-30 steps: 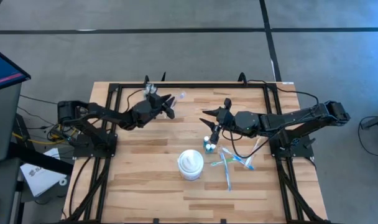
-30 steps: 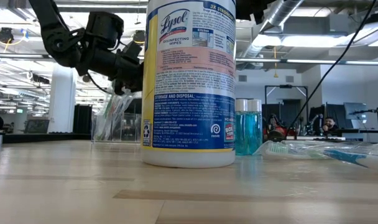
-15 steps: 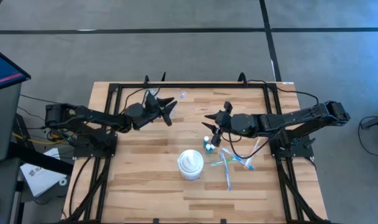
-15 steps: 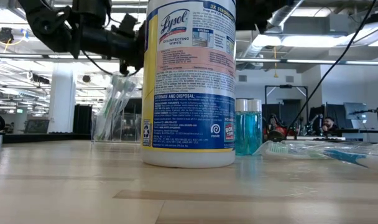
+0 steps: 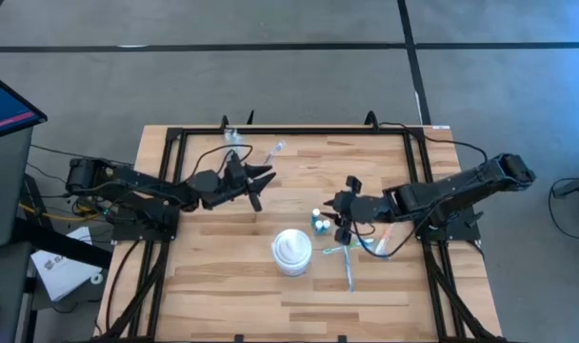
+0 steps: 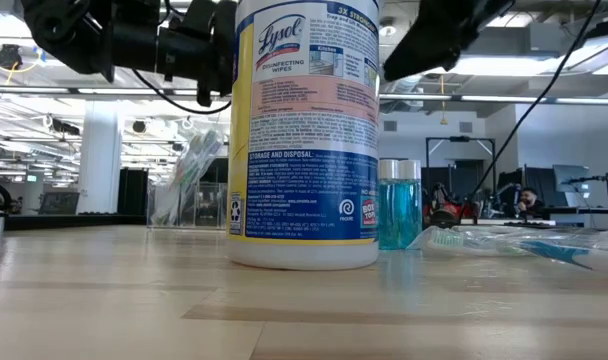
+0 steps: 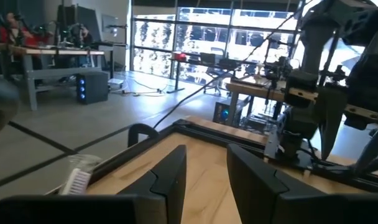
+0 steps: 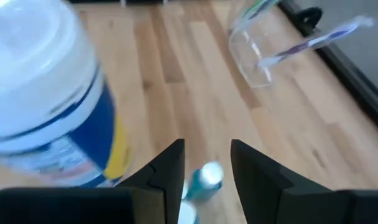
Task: Pick & Place toothbrushing station
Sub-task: Put the blue mouthwash into the transparent organizer
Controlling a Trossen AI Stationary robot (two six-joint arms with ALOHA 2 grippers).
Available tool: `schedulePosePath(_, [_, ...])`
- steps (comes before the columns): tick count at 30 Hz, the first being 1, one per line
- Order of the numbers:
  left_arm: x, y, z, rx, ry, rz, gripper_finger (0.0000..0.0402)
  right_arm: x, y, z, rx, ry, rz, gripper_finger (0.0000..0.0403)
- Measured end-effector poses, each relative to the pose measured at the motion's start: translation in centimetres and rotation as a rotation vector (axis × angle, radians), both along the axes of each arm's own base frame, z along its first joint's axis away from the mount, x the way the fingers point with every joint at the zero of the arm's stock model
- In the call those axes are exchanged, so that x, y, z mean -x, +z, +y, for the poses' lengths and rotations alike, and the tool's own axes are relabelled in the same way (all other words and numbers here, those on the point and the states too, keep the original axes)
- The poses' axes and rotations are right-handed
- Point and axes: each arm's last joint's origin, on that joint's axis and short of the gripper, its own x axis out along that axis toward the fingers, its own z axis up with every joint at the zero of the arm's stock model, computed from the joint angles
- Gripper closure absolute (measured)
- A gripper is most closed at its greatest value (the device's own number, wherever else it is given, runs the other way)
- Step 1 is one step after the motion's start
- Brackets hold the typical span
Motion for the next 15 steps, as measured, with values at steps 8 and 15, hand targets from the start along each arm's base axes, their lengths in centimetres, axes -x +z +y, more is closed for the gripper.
schedulePosePath(8, [-0.1,0.0,-1.0,0.0,-0.038,0.0,0.0291,1.4,-2.6,1.4,-0.027,-0.025,0.06,0.0285])
schedulePosePath(15, [-0.1,0.0,-1.8,0.0,-0.069,0.0,0.0291,2.4,-4.9,1.8,-0.053,-0.06,0.091,0.0284])
